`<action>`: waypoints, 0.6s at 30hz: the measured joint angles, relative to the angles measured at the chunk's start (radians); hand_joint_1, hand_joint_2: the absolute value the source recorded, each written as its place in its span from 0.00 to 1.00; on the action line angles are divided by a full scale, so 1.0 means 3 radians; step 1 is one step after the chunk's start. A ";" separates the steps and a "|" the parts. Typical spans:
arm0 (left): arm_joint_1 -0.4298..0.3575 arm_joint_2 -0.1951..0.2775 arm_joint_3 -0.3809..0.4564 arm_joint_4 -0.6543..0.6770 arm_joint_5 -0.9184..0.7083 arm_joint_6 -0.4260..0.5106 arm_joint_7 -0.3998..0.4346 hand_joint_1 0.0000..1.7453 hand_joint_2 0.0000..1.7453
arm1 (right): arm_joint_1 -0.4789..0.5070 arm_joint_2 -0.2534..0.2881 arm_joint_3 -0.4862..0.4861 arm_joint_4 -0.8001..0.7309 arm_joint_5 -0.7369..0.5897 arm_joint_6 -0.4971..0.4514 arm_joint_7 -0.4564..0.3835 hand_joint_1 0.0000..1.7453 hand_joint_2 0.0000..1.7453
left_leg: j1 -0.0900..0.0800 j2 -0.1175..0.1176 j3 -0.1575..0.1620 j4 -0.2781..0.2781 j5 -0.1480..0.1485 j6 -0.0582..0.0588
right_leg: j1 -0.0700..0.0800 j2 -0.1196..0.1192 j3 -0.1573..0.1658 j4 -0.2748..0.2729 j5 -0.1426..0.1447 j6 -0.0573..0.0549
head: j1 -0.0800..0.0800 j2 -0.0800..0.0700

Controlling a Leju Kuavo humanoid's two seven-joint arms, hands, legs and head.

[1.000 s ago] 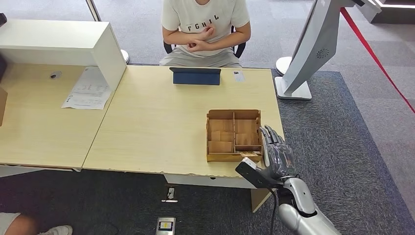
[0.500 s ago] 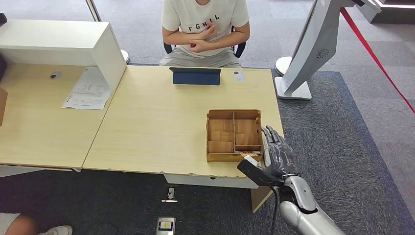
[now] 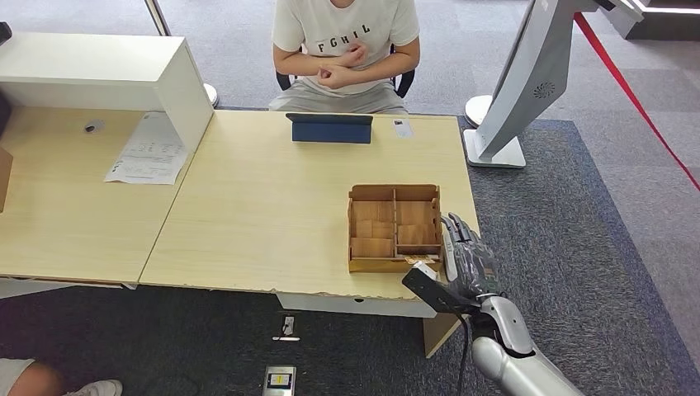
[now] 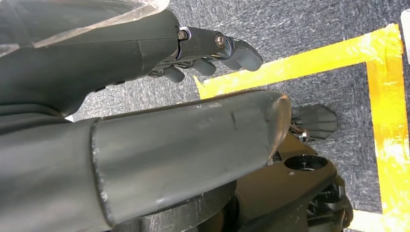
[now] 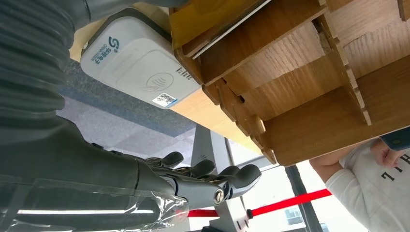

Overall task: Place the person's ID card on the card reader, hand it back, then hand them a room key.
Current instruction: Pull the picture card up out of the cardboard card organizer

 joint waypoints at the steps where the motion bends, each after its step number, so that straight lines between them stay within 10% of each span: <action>1: 0.0000 0.0000 0.0000 0.0000 0.0000 0.0000 0.0000 0.00 0.00 | 0.0000 0.0000 0.0001 0.0002 0.0000 0.0000 0.0000 0.00 1.00 | 0.0000 0.0000 0.0000 0.0000 0.0000 0.0000 | 0.0000 0.0000 0.0000 0.0000 0.0000 0.0000 | 0.0000 0.0000; 18: -0.0035 0.0000 0.0000 0.0000 0.0008 -0.0009 0.0034 0.00 0.00 | -0.0028 0.0020 0.0116 0.0196 -0.0100 -0.0064 -0.0069 0.00 1.00 | 0.0000 0.0000 0.0000 0.0000 0.0000 0.0000 | 0.0000 0.0000 0.0000 0.0000 0.0000 0.0000 | -0.0001 0.0000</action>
